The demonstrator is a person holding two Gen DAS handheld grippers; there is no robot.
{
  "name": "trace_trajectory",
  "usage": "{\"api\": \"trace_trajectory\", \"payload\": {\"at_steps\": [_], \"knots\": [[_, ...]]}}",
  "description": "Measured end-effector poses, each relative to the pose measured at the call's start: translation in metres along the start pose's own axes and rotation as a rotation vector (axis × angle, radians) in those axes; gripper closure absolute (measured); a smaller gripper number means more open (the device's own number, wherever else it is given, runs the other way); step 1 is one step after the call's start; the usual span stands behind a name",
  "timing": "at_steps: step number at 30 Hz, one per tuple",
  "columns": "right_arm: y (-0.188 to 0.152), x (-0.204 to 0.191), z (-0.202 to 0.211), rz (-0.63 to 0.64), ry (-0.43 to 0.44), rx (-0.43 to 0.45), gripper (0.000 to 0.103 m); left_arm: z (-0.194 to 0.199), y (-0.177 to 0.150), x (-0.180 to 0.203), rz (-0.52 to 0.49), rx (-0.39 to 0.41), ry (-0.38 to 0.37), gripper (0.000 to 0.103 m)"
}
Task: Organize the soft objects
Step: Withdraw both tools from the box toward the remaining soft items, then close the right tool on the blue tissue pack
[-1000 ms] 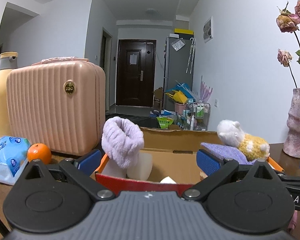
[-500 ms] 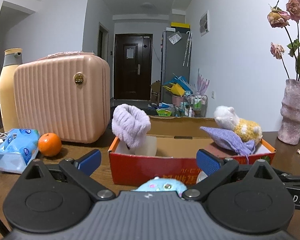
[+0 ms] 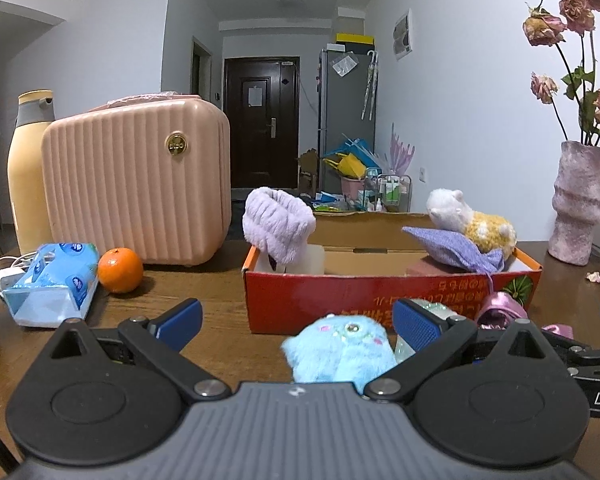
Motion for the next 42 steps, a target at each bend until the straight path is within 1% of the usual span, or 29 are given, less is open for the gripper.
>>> {"api": "trace_trajectory", "payload": {"at_steps": [11, 18, 22, 28, 34, 42], "knots": [[-0.008, -0.015, 0.011, -0.005, 0.026, -0.019, 0.000, 0.014, -0.012, -0.014, -0.024, -0.029, -0.020, 0.000], [-0.013, -0.025, 0.011, -0.016, 0.046, -0.034, 0.000, 0.015, -0.015, -0.022, -0.027, -0.045, -0.020, 0.000], [-0.016, -0.031, 0.008, -0.018, 0.042, -0.051, 0.000, 0.014, -0.016, -0.027, -0.029, -0.052, -0.024, 0.000], [-0.021, -0.043, -0.006, -0.007, 0.039, -0.107, 0.000, 0.010, -0.018, -0.036, -0.034, -0.063, -0.019, 0.000], [-0.025, -0.049, -0.024, -0.026, 0.049, -0.159, 0.000, 0.002, -0.019, -0.047, -0.039, -0.069, -0.008, 0.000], [-0.029, -0.054, -0.053, -0.046, 0.033, -0.237, 0.000, -0.010, -0.020, -0.061, -0.035, -0.090, 0.007, 0.000]]}}
Point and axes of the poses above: each gripper's, at about its wrist camera, not at the fingertips, and z roughly against the way its jaws point, x to its right, y to its top, the point moved 6 cm from there along -z, roughly the way its jaws point, and after that the axes turned 14 degrees about y, right-handed, at the moved point
